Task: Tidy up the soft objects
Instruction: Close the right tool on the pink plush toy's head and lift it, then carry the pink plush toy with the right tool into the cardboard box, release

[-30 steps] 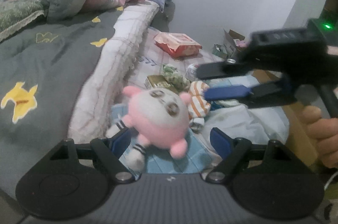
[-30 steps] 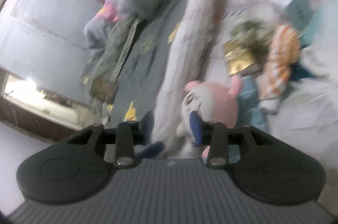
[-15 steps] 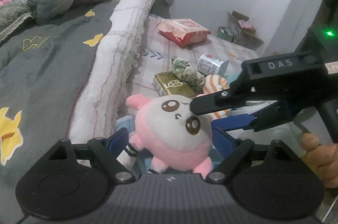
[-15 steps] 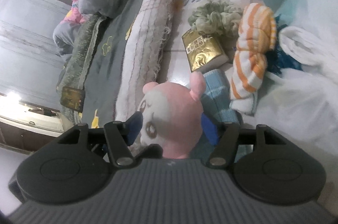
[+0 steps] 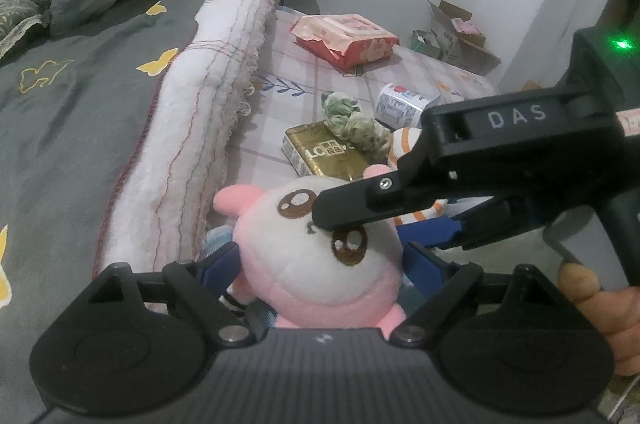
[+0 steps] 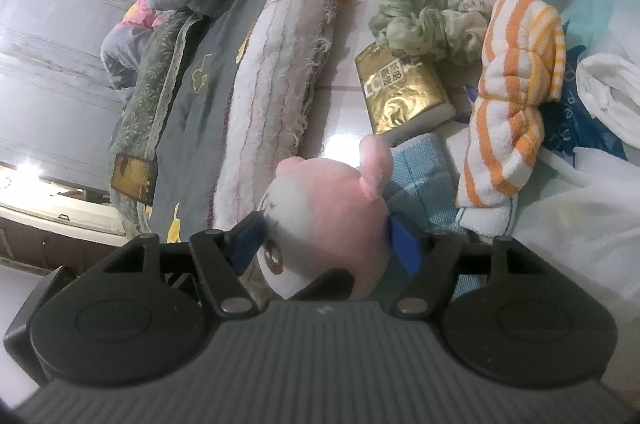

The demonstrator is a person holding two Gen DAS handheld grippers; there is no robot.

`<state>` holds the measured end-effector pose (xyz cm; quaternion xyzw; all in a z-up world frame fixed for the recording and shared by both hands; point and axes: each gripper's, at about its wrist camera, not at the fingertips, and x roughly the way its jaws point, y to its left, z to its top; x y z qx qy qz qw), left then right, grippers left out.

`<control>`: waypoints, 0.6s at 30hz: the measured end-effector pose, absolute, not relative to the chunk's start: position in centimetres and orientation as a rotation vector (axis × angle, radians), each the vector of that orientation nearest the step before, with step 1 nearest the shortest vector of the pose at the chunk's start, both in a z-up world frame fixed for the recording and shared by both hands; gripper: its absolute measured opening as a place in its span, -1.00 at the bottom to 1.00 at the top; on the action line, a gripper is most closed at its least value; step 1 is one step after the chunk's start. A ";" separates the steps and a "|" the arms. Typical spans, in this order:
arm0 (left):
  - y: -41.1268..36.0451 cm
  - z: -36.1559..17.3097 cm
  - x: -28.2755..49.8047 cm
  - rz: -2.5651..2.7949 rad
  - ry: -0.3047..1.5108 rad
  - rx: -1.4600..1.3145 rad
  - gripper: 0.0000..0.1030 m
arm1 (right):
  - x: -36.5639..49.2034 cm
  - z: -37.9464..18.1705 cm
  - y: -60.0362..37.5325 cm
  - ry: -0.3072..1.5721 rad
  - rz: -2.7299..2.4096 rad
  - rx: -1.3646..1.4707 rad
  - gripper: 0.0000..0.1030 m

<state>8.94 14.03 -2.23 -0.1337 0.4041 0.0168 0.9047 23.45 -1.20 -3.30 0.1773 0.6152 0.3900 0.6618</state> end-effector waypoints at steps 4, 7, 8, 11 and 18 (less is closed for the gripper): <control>13.5 -1.0 8.0 0.041 0.818 -0.265 0.71 | 22.7 -1.9 -1.7 1.363 0.906 0.404 0.26; 13.0 0.5 7.1 0.037 0.784 -0.252 0.71 | 22.2 -0.4 -2.7 1.326 0.926 0.426 0.25; 12.7 1.1 6.8 0.033 0.772 -0.245 0.71 | 22.0 0.2 -3.2 1.309 0.931 0.432 0.25; 11.3 3.0 6.5 0.019 0.739 -0.206 0.71 | 21.6 2.0 -5.1 1.253 0.945 0.465 0.24; 5.2 7.7 7.5 -0.076 0.656 -0.085 0.72 | 21.8 6.4 -12.9 1.096 0.924 0.543 0.23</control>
